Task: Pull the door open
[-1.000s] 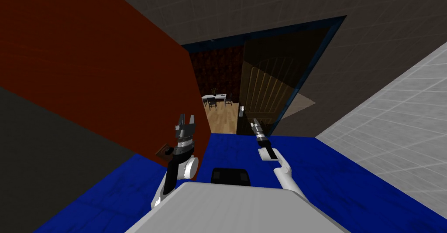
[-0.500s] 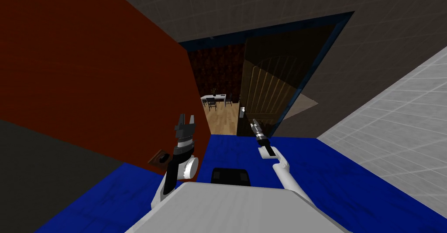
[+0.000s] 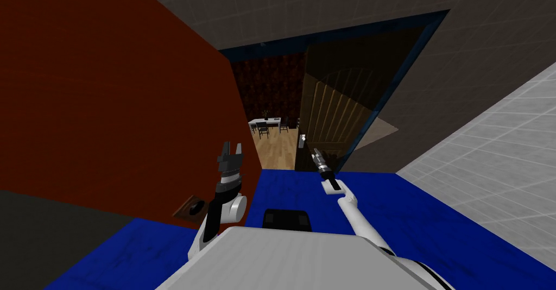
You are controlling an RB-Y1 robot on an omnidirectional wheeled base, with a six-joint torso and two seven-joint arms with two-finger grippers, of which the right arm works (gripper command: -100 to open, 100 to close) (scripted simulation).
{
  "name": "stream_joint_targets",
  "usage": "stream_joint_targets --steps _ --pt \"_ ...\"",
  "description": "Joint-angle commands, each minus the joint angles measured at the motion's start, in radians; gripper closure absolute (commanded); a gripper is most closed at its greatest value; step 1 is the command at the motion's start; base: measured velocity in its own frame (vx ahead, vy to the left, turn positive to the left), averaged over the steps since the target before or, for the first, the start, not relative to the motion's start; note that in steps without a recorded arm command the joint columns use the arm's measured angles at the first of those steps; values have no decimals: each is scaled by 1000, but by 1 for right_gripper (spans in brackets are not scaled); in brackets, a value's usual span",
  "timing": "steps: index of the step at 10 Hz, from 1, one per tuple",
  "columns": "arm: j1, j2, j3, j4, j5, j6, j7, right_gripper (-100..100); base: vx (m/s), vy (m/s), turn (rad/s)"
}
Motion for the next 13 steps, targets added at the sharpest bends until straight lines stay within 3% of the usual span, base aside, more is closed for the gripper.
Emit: stream_joint_targets --steps 1,13 --pt "-20 -8 -5 38 11 8 -18 -100 100 19 -17" --pt "-203 -68 -46 366 76 2 -122 -100 101 24 -15"
